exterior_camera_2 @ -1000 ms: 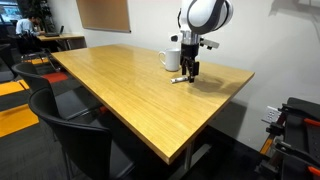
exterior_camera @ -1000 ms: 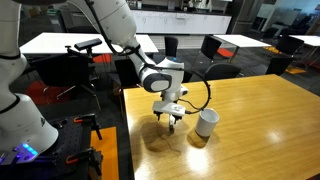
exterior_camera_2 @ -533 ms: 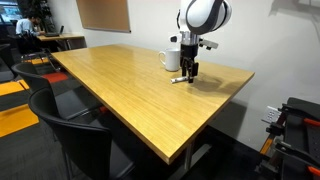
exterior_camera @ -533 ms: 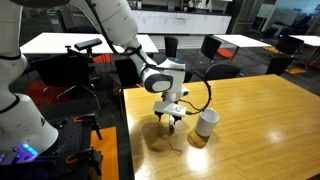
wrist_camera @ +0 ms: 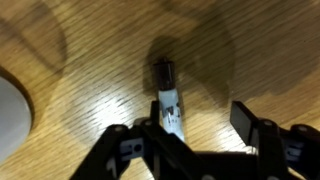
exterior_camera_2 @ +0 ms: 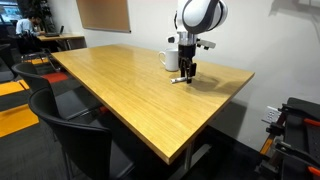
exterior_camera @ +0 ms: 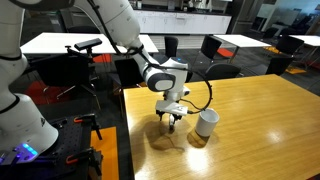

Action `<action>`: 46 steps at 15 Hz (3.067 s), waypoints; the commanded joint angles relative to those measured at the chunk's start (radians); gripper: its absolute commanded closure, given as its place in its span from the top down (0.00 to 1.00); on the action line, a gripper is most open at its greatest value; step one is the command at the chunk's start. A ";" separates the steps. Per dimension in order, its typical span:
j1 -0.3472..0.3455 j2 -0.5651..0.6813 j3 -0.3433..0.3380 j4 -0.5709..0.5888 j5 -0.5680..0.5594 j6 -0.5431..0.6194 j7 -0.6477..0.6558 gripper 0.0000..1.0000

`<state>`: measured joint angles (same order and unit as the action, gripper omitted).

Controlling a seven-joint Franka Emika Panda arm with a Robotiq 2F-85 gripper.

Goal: Put the marker in the cup

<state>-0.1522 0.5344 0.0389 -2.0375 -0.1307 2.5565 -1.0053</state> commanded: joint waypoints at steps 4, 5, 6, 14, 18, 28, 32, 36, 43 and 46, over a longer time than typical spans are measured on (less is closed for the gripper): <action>-0.018 0.024 0.017 0.052 0.002 -0.066 -0.046 0.19; -0.018 0.021 0.016 0.049 0.001 -0.065 -0.044 0.10; -0.016 0.012 0.016 0.041 0.001 -0.062 -0.039 0.04; -0.009 -0.138 0.022 -0.064 0.070 -0.041 0.058 0.05; -0.001 -0.222 0.020 -0.120 0.121 -0.022 0.107 0.05; 0.050 -0.398 -0.030 -0.226 0.025 0.045 0.387 0.05; 0.074 -0.436 -0.072 -0.234 -0.146 0.081 0.583 0.05; 0.084 -0.450 -0.106 -0.217 -0.323 0.082 0.750 0.05; 0.092 -0.436 -0.142 -0.166 -0.678 0.028 0.986 0.05; 0.091 -0.430 -0.138 -0.146 -0.771 -0.012 1.026 0.05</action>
<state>-0.0782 0.1026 -0.0904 -2.2129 -0.8244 2.6017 -0.0270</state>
